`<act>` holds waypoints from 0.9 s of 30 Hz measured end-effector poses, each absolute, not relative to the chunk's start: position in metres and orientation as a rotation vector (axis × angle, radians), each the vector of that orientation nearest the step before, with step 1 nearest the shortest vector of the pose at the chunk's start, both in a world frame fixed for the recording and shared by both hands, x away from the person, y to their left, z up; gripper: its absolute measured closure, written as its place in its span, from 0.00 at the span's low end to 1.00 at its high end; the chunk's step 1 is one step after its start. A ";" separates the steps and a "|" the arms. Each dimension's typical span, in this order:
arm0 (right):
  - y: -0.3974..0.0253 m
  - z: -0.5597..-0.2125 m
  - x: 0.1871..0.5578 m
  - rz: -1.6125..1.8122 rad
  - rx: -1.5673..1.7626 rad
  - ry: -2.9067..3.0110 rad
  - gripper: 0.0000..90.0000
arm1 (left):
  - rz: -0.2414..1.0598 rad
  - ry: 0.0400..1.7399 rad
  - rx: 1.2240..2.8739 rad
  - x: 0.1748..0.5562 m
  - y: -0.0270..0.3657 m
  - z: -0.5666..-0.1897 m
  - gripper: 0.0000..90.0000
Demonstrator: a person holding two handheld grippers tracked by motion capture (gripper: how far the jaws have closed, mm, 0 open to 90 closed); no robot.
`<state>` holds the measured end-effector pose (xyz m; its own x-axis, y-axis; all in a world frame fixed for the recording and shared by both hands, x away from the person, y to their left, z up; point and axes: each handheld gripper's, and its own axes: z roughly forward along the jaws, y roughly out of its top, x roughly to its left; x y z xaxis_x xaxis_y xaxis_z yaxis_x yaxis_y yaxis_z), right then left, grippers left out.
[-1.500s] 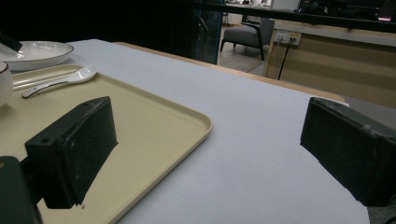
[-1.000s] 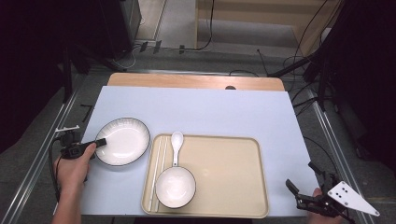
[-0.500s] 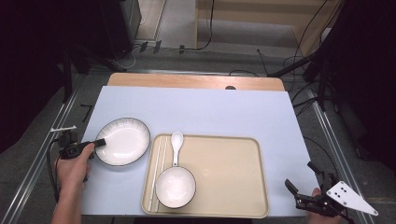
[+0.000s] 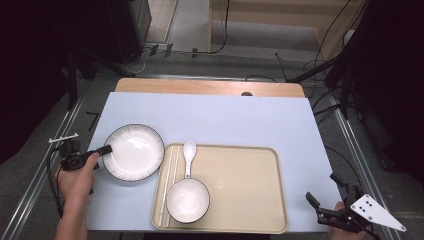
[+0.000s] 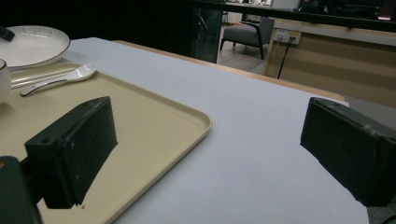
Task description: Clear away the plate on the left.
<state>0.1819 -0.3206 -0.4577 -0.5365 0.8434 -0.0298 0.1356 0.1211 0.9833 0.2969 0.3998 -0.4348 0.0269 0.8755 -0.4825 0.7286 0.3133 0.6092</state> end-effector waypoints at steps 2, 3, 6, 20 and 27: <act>-0.321 -0.458 0.182 1.462 0.949 1.783 0.04 | 0.220 1.730 1.455 0.297 0.400 -0.434 0.95; -0.320 -0.458 0.182 1.463 0.951 1.783 0.04 | 0.224 1.724 1.462 0.296 0.400 -0.434 0.95; -0.321 -0.458 0.182 1.463 0.949 1.783 0.04 | 0.229 1.718 1.467 0.296 0.399 -0.432 0.95; -0.321 -0.457 0.181 1.467 0.955 1.780 0.04 | 0.238 1.677 1.452 0.291 0.400 -0.421 0.95; -0.321 -0.457 0.181 1.465 0.954 1.782 0.04 | 0.241 1.662 1.440 0.289 0.399 -0.416 0.95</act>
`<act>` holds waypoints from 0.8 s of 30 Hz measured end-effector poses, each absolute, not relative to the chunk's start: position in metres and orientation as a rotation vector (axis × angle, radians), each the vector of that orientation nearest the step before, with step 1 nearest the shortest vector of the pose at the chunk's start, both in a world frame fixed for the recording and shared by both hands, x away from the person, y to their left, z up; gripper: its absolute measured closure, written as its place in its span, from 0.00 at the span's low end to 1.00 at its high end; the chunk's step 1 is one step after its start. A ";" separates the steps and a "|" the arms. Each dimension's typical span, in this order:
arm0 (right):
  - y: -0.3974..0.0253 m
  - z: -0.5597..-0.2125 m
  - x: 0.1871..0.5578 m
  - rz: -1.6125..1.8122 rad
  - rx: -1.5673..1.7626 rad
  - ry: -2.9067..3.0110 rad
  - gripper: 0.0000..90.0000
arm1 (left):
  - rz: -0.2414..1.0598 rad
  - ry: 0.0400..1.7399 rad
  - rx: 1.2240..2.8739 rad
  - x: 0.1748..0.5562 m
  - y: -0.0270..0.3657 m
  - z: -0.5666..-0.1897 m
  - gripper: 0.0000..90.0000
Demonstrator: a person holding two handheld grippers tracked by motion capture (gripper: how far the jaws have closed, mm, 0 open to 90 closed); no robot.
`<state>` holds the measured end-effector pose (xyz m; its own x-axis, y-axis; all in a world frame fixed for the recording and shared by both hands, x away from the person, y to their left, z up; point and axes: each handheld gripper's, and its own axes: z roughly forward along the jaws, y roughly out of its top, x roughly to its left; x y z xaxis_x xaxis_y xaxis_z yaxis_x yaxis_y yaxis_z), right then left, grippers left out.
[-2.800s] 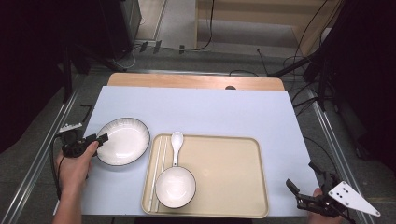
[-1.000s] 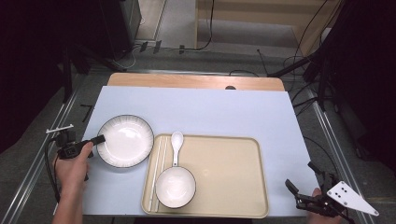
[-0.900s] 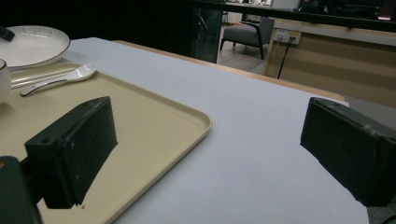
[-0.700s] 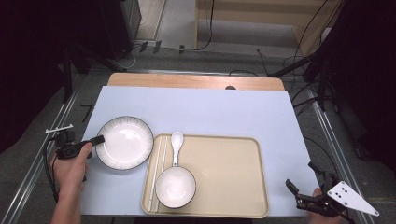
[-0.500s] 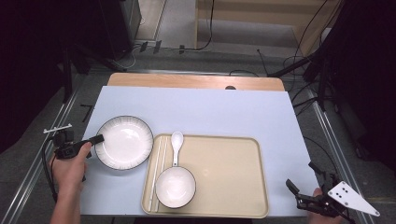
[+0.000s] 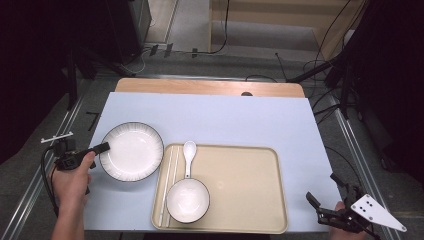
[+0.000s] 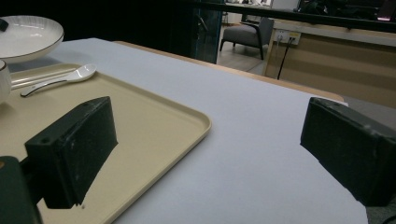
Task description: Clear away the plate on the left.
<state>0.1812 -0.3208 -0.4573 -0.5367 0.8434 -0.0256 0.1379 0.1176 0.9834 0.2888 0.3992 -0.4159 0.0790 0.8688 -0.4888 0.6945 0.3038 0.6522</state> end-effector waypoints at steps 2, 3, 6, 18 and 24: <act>-0.321 -0.457 0.181 1.465 0.953 1.781 0.04 | 0.240 1.652 1.450 0.288 0.401 -0.415 0.95; -0.321 -0.457 0.181 1.466 0.954 1.781 0.04 | 0.238 1.650 1.443 0.288 0.401 -0.414 0.95; -0.321 -0.457 0.181 1.467 0.954 1.780 0.04 | 0.240 1.642 1.433 0.287 0.400 -0.411 0.95; -0.321 -0.458 0.182 1.467 0.952 1.785 0.04 | 0.242 1.609 1.429 0.284 0.395 -0.402 0.96; -0.322 -0.457 0.181 1.467 0.951 1.782 0.04 | 0.249 1.597 1.440 0.283 0.393 -0.397 0.96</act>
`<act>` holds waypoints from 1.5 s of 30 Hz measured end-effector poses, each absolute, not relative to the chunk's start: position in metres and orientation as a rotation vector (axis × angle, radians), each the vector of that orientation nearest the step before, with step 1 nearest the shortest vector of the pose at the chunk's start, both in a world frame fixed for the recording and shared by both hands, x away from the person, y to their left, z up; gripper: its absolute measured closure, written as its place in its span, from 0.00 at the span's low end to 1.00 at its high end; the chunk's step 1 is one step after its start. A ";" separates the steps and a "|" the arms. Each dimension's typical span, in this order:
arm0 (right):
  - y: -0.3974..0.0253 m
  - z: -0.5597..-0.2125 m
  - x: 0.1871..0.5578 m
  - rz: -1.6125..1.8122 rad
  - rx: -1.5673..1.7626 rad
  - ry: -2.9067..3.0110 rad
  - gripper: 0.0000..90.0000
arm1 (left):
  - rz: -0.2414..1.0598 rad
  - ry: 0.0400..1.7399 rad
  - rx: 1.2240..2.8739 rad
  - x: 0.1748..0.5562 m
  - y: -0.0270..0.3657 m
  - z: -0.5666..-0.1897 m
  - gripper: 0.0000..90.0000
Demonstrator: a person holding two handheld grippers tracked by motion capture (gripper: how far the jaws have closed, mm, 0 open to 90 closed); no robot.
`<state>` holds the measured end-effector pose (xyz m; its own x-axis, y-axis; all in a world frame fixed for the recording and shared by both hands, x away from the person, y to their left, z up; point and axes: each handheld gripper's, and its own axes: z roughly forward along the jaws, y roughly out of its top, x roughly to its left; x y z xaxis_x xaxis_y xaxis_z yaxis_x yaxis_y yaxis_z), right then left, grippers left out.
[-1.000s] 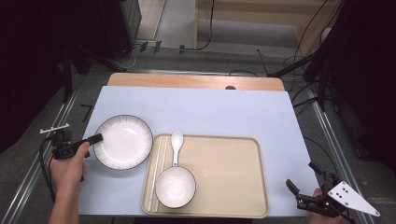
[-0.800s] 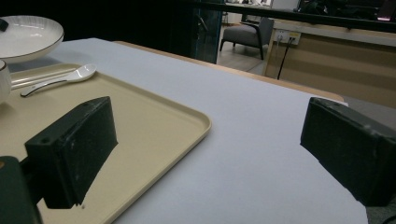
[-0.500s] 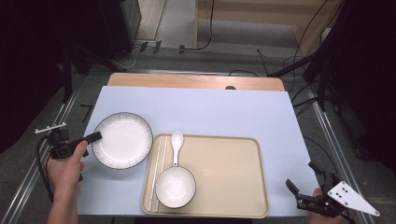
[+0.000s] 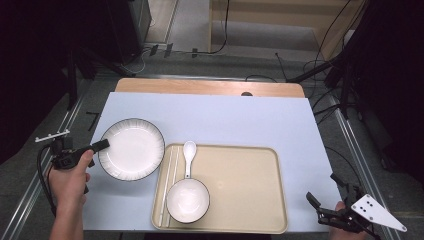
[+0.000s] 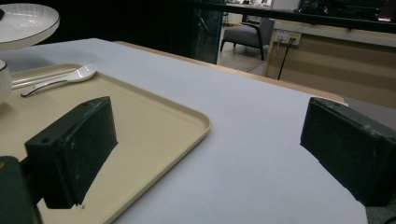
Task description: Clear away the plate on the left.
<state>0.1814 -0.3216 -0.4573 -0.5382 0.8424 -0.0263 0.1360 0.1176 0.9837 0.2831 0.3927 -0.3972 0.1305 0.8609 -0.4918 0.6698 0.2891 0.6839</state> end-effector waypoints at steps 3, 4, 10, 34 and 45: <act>-0.322 -0.457 0.182 1.468 0.951 1.783 0.04 | 0.241 1.584 1.442 0.283 0.391 -0.395 0.96; -0.322 -0.457 0.182 1.469 0.950 1.784 0.04 | 0.235 1.580 1.442 0.283 0.391 -0.394 0.96; -0.321 -0.458 0.182 1.469 0.951 1.785 0.04 | 0.229 1.565 1.448 0.284 0.387 -0.392 0.96; -0.322 -0.458 0.180 1.473 0.955 1.781 0.04 | 0.190 1.520 1.466 0.289 0.363 -0.381 0.96; -0.322 -0.457 0.180 1.474 0.949 1.781 0.04 | 0.168 1.497 1.463 0.296 0.350 -0.376 0.96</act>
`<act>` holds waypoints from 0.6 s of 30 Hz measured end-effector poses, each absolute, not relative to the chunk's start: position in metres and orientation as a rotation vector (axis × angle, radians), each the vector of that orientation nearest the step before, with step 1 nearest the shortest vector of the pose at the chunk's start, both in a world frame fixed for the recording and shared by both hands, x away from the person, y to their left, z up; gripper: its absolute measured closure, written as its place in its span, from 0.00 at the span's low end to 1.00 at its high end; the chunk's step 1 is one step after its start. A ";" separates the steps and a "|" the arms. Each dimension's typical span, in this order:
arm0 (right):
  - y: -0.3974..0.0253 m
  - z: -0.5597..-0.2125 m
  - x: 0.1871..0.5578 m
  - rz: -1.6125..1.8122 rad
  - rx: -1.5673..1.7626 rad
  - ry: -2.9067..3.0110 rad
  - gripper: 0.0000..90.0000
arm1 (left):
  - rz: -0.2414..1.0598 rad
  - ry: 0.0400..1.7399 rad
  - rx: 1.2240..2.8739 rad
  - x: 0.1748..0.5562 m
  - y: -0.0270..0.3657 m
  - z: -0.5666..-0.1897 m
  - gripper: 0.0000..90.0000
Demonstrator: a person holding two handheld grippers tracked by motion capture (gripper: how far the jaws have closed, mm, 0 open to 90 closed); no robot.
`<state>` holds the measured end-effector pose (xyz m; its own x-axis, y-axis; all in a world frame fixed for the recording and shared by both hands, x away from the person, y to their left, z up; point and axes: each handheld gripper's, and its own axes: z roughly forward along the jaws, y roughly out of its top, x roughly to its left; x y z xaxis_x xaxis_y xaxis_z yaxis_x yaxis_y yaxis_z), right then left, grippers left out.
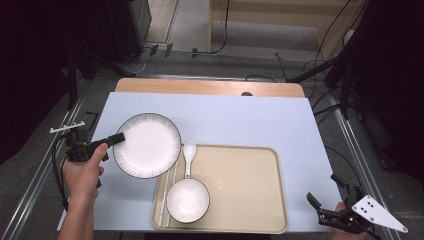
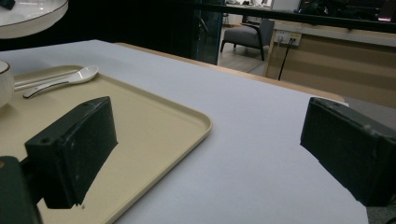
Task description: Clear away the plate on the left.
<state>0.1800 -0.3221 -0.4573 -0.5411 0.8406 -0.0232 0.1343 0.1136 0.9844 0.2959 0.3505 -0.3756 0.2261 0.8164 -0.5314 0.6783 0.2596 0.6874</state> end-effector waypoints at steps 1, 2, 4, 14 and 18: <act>-0.322 -0.457 0.180 1.472 0.952 1.783 0.04 | 0.165 1.494 1.462 0.297 0.349 -0.376 0.96; -0.322 -0.458 0.180 1.473 0.953 1.785 0.04 | 0.161 1.490 1.462 0.297 0.348 -0.376 0.96; -0.322 -0.458 0.180 1.474 0.953 1.785 0.04 | 0.158 1.487 1.461 0.299 0.346 -0.376 0.96; -0.321 -0.458 0.181 1.474 0.954 1.786 0.04 | 0.131 1.463 1.480 0.307 0.323 -0.378 0.96; -0.321 -0.458 0.180 1.475 0.952 1.787 0.04 | 0.127 1.452 1.497 0.311 0.312 -0.378 0.96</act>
<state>0.1804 -0.3212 -0.4581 -0.5438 0.8389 -0.0208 0.1390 0.1144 0.9837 0.3111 0.3124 -0.3777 0.2720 0.7977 -0.5383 0.6921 0.2265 0.6853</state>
